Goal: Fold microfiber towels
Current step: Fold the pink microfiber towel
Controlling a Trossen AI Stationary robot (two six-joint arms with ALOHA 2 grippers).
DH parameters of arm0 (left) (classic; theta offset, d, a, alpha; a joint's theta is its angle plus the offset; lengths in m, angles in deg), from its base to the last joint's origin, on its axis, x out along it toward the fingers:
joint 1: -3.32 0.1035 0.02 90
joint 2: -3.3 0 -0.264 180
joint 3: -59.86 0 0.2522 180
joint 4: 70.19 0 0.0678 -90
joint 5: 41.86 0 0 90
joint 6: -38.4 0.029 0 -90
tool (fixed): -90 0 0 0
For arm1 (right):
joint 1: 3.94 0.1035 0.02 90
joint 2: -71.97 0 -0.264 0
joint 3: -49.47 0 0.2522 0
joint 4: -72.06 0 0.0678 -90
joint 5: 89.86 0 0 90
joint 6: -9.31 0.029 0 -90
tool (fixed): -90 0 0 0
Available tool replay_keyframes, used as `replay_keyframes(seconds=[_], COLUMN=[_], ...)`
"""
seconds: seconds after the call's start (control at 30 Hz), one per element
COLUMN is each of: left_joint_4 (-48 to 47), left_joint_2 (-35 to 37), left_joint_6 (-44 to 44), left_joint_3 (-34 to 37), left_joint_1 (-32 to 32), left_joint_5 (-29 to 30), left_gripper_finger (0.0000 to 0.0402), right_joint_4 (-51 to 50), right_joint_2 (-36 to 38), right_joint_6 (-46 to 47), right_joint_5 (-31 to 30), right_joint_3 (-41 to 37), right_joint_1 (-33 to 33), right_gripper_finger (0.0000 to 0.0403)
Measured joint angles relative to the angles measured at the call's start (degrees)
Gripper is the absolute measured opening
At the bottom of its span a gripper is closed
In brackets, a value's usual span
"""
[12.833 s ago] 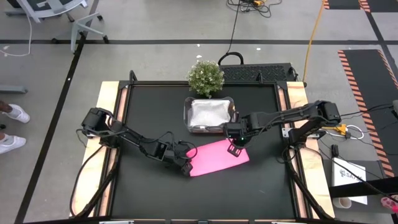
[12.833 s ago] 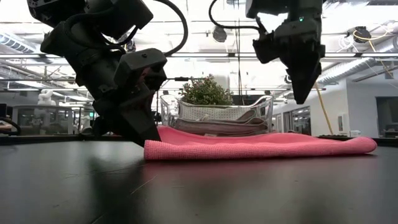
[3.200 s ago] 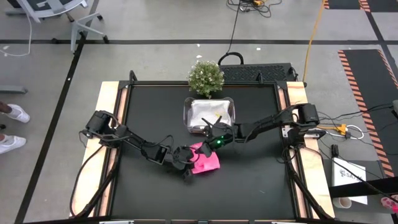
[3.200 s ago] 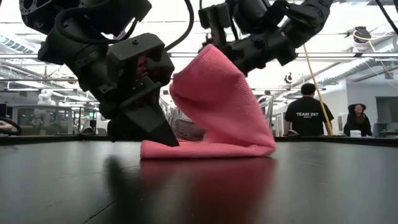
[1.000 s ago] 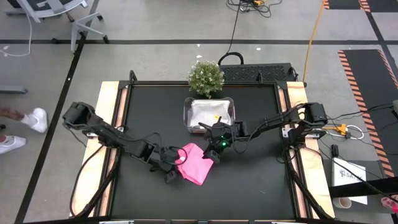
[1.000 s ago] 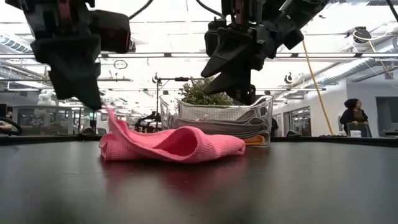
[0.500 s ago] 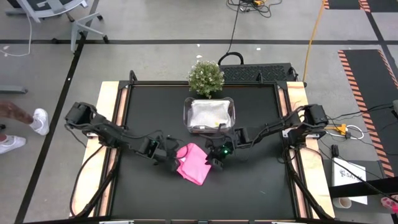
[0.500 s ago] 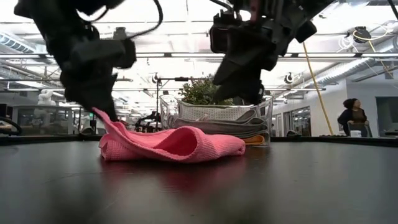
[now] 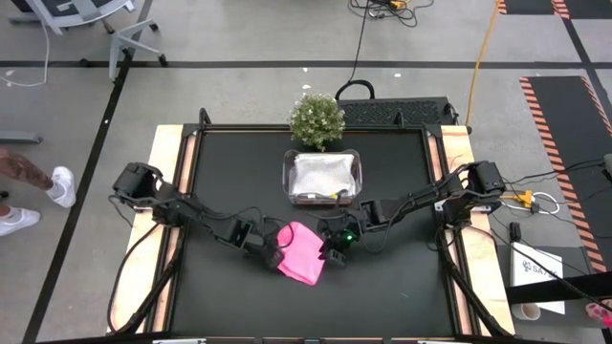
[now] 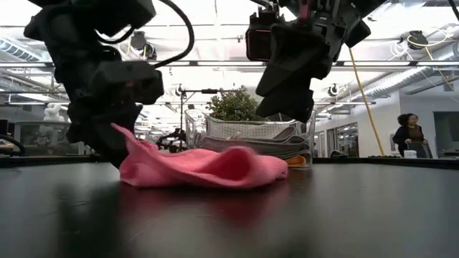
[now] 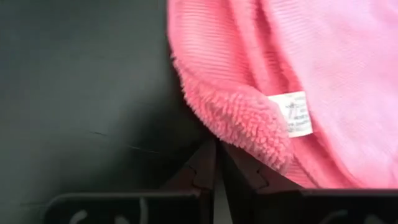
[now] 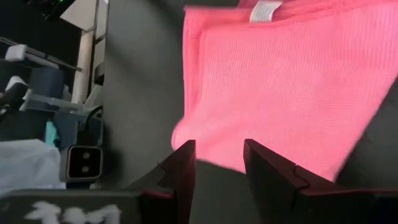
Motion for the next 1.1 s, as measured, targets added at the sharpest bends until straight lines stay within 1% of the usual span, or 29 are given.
replay_keyframes(seconds=[0.13, 0.2, 0.33, 0.43, 0.5, 0.63, 0.67, 0.73, 0.83, 0.9, 1.0, 1.1], left_joint_4=[6.3, 9.3, 14.4, 15.9, 15.8, 11.6, 9.2, 1.7, -4.3, -8.4, -8.4, -9.1], left_joint_2=[-0.4, -1.2, -4.0, -4.7, -4.6, -1.5, -0.8, 0.5, 0.4, 0.4, 0.2, 0.0], left_joint_6=[-3.6, -5.2, -7.5, -9.1, -9.6, -7.6, -6.7, -4.5, -2.0, -0.1, 2.1, 2.4], left_joint_3=[0.1, 0.1, 0.1, 0.1, 0.1, -0.9, -1.9, -4.2, -8.5, -10.7, -12.5, -12.4], left_joint_1=[-2.4, -3.6, -5.3, -6.0, -6.1, -6.8, -6.8, -7.1, -7.3, -7.3, -6.8, -6.7], left_joint_5=[-3.0, -3.0, -1.2, -0.7, -0.5, 0.2, 0.4, 2.0, 2.8, 3.4, 5.4, 7.1], left_gripper_finger=[0.0026, 0.0026, 0.0026, 0.0026, 0.0026, 0.0018, 0.0011, 0.0004, 0.0010, 0.0010, 0.0004, 0.0006], right_joint_4=[-1.9, -3.8, -8.5, -13.5, -18.1, -25.0, -25.7, -25.6, -21.4, -14.2, -3.2, 6.7], right_joint_2=[0.1, 0.6, 2.7, 5.4, 7.5, 10.6, 10.6, 10.4, 9.9, 9.4, 8.8, 8.2], right_joint_6=[-0.2, -1.1, -3.2, -6.2, -8.4, -11.0, -10.9, -9.3, -5.0, -0.8, 6.8, 14.7], right_joint_5=[1.5, 1.6, 1.6, 1.6, 1.5, -0.4, -0.5, -0.4, 0.2, 3.3, 8.6, 11.1], right_joint_3=[0.0, 0.0, 0.0, 0.0, 0.0, 0.0, 0.0, -0.1, -2.2, -5.0, -9.9, -15.4], right_joint_1=[0.0, 0.0, 0.0, 0.4, 1.2, 3.7, 4.2, 5.2, 6.2, 6.2, 5.2, 4.4], right_gripper_finger=[0.0125, 0.0125, 0.0125, 0.0125, 0.0125, 0.0125, 0.0125, 0.0125, 0.0125, 0.0125, 0.0125, 0.0125])
